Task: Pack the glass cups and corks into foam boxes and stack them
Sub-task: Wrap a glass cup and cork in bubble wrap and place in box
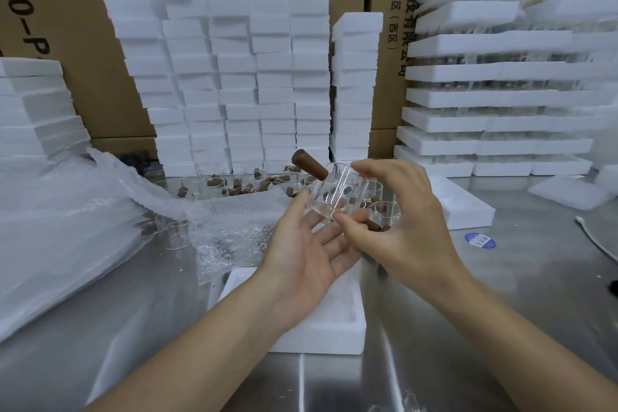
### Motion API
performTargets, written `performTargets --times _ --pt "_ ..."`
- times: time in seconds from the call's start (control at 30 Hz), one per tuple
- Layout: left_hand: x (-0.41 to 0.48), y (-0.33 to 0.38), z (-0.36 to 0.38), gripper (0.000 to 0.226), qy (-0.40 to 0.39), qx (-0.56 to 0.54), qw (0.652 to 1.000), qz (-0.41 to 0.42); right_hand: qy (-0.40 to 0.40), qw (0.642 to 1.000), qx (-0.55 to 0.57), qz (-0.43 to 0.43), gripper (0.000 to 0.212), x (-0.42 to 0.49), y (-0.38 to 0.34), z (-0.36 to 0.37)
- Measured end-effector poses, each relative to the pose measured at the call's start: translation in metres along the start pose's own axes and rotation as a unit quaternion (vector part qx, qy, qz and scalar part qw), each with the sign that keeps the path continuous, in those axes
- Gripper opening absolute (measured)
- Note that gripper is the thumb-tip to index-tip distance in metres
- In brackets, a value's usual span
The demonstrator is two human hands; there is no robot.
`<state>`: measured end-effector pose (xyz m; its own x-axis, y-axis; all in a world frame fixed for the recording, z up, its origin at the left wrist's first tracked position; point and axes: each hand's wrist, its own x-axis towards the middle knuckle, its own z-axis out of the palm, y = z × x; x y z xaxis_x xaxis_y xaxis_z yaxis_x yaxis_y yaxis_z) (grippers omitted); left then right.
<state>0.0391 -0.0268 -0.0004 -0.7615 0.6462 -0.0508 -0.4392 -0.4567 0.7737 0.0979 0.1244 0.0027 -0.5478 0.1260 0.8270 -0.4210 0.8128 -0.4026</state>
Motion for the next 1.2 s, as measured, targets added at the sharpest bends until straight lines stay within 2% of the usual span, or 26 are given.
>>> performTargets --times 0.07,0.13,0.2,0.23,0.3,0.37,0.43,0.53,0.6,0.7,0.83,0.87,0.9,0.93,1.0,1.03,1.07,1.13,1.2 --pt "0.0 0.004 -0.001 0.056 0.011 0.037 0.997 0.069 -0.019 0.999 0.041 0.025 0.049 0.001 0.002 -0.004" --pt "0.001 0.012 -0.003 0.049 0.038 0.122 0.979 0.16 -0.031 0.984 0.15 0.086 0.034 0.004 0.001 -0.008" --pt "0.002 0.022 -0.007 0.042 0.063 0.215 0.946 0.237 -0.025 0.954 0.253 0.161 0.044 0.009 0.001 -0.011" --pt "0.002 0.026 -0.01 0.042 0.067 0.245 0.932 0.259 -0.03 0.944 0.262 0.197 0.048 0.012 0.002 -0.012" --pt "0.004 0.03 -0.015 0.05 0.062 0.269 0.923 0.268 -0.074 0.948 0.207 0.232 0.038 0.014 0.006 -0.011" --pt "0.007 0.029 -0.019 0.056 0.047 0.288 0.921 0.257 -0.147 0.951 0.134 0.236 0.021 0.01 0.012 -0.006" --pt "0.011 0.027 -0.023 0.055 0.039 0.319 0.912 0.255 -0.174 0.95 0.114 0.235 0.016 0.006 0.014 0.001" --pt "0.016 0.026 -0.028 0.054 0.04 0.325 0.903 0.278 -0.157 0.937 0.143 0.279 0.034 0.004 0.016 0.006" --pt "0.017 0.027 -0.029 0.055 0.037 0.313 0.905 0.285 -0.176 0.921 0.172 0.302 0.045 0.005 0.017 0.005" --pt "0.017 0.028 -0.032 0.055 0.023 0.336 0.895 0.291 -0.202 0.908 0.204 0.306 0.043 0.004 0.018 0.005" --pt "0.019 0.035 -0.037 0.063 -0.013 0.407 0.866 0.291 -0.177 0.885 0.276 0.332 0.036 0.005 0.02 0.007" --pt "0.02 0.038 -0.04 0.064 -0.007 0.446 0.848 0.285 -0.155 0.871 0.302 0.354 0.035 0.006 0.02 0.006" --pt "0.021 0.042 -0.046 0.065 0.02 0.513 0.811 0.282 -0.128 0.854 0.334 0.378 0.033 0.007 0.02 0.005" --pt "0.023 0.046 -0.055 0.067 0.065 0.607 0.743 0.275 -0.098 0.836 0.361 0.401 0.032 0.009 0.02 0.004" --pt "0.028 0.051 -0.073 0.067 0.148 0.779 0.562 0.235 -0.047 0.81 0.39 0.435 0.032 0.01 0.022 0.001" --pt "0.03 0.053 -0.08 0.062 0.162 0.816 0.515 0.207 -0.028 0.801 0.397 0.447 0.032 0.011 0.023 0.0" --pt "0.032 0.055 -0.085 0.054 0.17 0.822 0.51 0.187 -0.013 0.794 0.399 0.458 0.031 0.011 0.025 -0.001" --pt "0.034 0.056 -0.089 0.033 0.19 0.785 0.557 0.19 0.007 0.785 0.398 0.474 0.03 0.011 0.028 -0.002" --pt "0.035 0.059 -0.088 0.011 0.216 0.768 0.56 0.222 0.013 0.782 0.396 0.481 0.031 0.012 0.029 -0.002"
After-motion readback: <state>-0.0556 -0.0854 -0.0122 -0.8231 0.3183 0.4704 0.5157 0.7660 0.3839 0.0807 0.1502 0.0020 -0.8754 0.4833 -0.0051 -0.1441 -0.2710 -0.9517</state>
